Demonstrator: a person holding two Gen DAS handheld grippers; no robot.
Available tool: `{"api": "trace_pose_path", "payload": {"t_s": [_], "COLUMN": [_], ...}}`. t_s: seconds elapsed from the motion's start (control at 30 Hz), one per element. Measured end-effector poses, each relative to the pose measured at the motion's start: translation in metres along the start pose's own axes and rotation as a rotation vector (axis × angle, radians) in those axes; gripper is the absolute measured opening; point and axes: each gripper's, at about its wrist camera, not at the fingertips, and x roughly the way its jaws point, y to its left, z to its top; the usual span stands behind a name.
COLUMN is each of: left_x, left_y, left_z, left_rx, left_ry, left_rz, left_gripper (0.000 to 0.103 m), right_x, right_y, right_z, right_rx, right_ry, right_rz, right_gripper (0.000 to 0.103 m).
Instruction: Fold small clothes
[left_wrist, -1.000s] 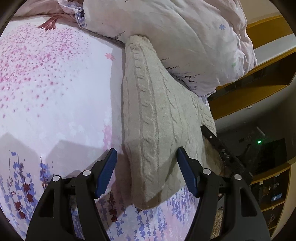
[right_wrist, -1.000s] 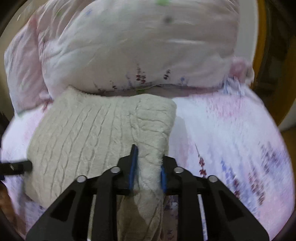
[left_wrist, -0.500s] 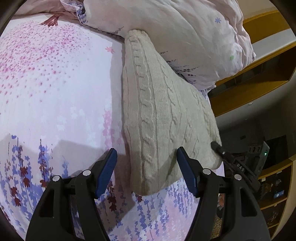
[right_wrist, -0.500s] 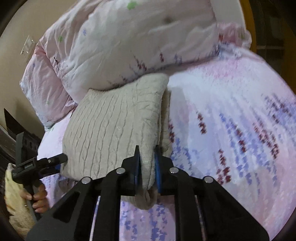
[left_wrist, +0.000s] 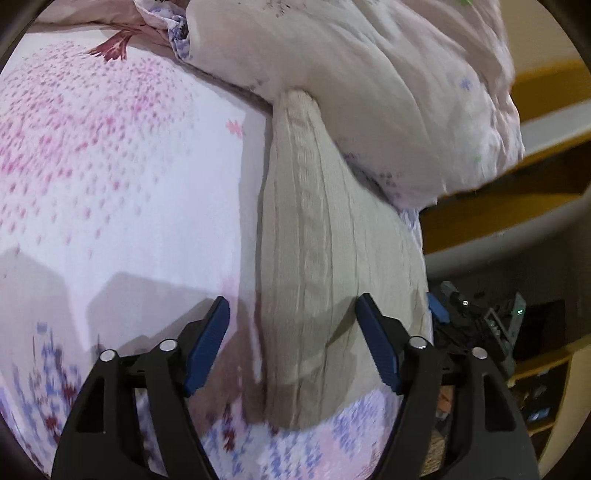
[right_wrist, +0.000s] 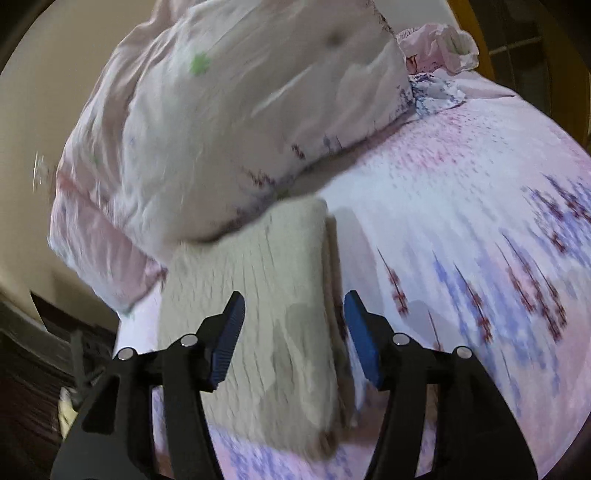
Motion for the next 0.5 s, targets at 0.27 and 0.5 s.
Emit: {"api": "trace_pose_path", "payload": {"t_s": [0.27, 0.5], "left_x": [0.021, 0.036], "left_y": [-0.007, -0.011], "left_z": [0.047, 0.057], "left_rx": [0.002, 0.018], "left_ry": [-0.019, -0.025], "left_rz": [0.056, 0.033], "left_gripper": [0.073, 0.060], "right_x": [0.054, 0.032], "right_y": [0.004, 0.040], "right_z": [0.036, 0.030], "right_rx": [0.036, -0.200], "right_ry": [0.062, -0.112], "right_rz": [-0.014, -0.043], "right_gripper": [0.043, 0.008]}}
